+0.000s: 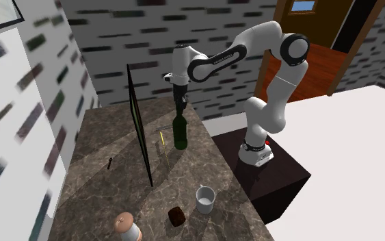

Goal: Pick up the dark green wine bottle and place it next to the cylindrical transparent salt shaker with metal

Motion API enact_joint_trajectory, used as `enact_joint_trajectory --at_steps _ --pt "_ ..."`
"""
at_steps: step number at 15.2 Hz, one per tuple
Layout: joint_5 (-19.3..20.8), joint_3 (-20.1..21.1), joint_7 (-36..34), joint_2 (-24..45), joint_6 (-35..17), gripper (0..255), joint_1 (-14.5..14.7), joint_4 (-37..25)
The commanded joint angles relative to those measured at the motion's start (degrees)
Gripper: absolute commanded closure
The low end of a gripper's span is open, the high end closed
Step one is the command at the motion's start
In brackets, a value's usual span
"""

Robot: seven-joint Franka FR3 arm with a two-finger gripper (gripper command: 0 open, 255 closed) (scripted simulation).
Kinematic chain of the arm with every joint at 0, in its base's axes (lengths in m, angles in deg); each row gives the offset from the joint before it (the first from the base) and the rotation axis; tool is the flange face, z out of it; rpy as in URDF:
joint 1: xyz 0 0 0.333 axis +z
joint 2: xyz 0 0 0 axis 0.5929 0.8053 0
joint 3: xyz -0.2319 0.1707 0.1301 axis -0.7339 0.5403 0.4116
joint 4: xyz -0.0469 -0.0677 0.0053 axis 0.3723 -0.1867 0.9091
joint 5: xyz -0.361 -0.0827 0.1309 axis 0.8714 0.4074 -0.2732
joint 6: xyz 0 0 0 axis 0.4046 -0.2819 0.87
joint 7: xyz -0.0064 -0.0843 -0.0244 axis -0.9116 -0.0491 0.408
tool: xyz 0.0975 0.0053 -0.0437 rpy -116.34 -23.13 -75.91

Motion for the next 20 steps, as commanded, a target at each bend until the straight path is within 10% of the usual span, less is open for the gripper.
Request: enact_joint_trajectory --at_steps 1,20 --pt "0.0 0.0 0.0 0.0 0.0 255 0.0 0.0" --pt "-0.4 1.7 -0.5 -1.7 9.5 255 0.2 -7.8"
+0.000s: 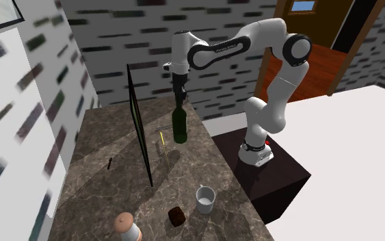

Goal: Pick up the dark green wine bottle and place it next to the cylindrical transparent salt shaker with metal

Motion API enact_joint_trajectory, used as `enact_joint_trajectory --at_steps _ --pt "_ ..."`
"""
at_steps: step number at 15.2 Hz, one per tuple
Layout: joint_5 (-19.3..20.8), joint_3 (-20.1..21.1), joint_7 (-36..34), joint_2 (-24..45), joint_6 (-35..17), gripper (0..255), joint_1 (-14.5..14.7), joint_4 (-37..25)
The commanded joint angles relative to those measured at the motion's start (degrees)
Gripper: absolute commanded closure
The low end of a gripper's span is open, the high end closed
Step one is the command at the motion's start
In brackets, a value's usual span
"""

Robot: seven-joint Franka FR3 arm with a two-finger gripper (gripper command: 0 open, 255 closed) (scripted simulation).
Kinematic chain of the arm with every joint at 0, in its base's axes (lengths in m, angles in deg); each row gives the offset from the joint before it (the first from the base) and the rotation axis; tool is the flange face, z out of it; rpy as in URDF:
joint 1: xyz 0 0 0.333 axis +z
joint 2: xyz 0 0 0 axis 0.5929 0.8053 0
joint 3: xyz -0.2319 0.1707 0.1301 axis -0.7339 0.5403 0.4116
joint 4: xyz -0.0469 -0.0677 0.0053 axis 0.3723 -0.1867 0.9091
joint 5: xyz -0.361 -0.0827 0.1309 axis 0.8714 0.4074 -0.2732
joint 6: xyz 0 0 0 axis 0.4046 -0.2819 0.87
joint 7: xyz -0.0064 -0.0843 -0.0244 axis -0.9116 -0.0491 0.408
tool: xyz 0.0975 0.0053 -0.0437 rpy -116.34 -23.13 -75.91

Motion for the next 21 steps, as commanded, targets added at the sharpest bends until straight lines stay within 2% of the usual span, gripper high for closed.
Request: enact_joint_trajectory --at_steps 1,21 --pt "-0.1 0.3 -0.1 -0.1 1.6 255 0.1 -1.5" --pt "-1.7 1.7 0.1 1.7 16.8 255 1.1 -18.3"
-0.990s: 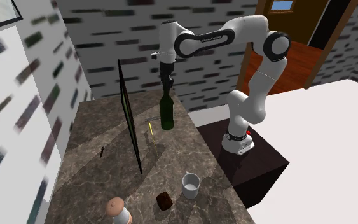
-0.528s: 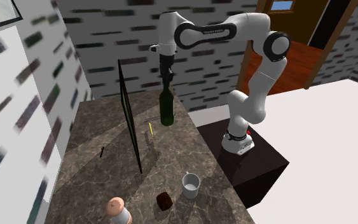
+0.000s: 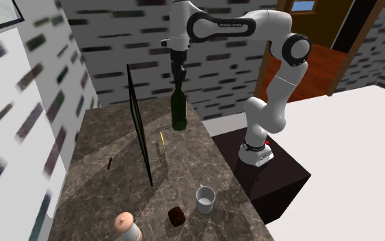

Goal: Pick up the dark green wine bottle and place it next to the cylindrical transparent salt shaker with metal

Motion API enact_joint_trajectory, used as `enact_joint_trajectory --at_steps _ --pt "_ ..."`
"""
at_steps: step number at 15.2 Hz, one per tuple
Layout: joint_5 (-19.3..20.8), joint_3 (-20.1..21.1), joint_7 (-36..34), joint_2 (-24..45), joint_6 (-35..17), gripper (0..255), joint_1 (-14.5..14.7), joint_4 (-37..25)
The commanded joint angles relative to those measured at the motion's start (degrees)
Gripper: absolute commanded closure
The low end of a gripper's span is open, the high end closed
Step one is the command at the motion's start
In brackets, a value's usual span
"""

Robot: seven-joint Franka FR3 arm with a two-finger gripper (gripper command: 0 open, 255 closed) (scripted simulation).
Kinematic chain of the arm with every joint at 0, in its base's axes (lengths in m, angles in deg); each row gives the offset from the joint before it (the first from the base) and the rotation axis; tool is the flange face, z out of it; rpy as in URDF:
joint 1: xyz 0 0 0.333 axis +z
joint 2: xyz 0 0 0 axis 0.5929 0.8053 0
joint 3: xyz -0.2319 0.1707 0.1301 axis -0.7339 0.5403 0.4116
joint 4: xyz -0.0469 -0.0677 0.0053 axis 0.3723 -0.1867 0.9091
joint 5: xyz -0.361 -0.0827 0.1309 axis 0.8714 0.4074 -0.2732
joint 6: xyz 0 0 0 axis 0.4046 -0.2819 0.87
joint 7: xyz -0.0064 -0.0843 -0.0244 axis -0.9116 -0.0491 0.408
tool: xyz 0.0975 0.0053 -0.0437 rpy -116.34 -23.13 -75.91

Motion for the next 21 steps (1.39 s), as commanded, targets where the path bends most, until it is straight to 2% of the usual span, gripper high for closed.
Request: enact_joint_trajectory --at_steps 1,17,21 --pt "-0.2 0.0 0.1 0.5 1.7 255 0.1 -2.2" --pt "-2.3 -0.5 1.4 5.9 13.8 255 1.1 -19.4" --pt "-3.4 3.1 -3.9 7.3 13.2 255 2.8 -19.9"
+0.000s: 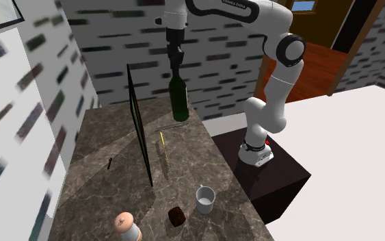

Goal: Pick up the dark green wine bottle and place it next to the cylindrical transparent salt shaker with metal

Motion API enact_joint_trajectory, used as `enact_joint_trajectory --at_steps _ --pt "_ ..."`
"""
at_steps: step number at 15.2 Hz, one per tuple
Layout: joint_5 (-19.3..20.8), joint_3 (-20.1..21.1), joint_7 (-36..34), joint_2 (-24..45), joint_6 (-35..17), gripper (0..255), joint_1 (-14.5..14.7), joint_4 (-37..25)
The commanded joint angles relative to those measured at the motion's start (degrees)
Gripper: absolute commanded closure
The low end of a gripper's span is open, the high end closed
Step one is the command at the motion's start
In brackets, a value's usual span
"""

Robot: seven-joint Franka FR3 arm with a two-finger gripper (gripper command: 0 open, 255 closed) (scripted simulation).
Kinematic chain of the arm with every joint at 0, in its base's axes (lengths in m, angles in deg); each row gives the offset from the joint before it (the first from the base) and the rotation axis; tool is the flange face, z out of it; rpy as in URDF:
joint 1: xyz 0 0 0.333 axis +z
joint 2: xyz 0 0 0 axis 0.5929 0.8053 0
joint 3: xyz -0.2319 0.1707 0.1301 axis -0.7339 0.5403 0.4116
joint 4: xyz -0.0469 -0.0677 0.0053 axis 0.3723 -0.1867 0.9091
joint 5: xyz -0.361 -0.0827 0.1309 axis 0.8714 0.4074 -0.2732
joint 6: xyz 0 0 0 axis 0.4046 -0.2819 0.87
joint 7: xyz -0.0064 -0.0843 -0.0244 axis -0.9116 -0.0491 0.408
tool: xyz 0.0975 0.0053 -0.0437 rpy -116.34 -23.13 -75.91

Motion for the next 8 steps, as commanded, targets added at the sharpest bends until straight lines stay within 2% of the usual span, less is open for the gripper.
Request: enact_joint_trajectory --at_steps 1,8 --pt "-0.7 1.5 -2.5 1.3 0.1 255 0.9 -1.2" --pt "-2.9 6.7 -10.9 6.4 -0.4 255 4.1 -5.5"
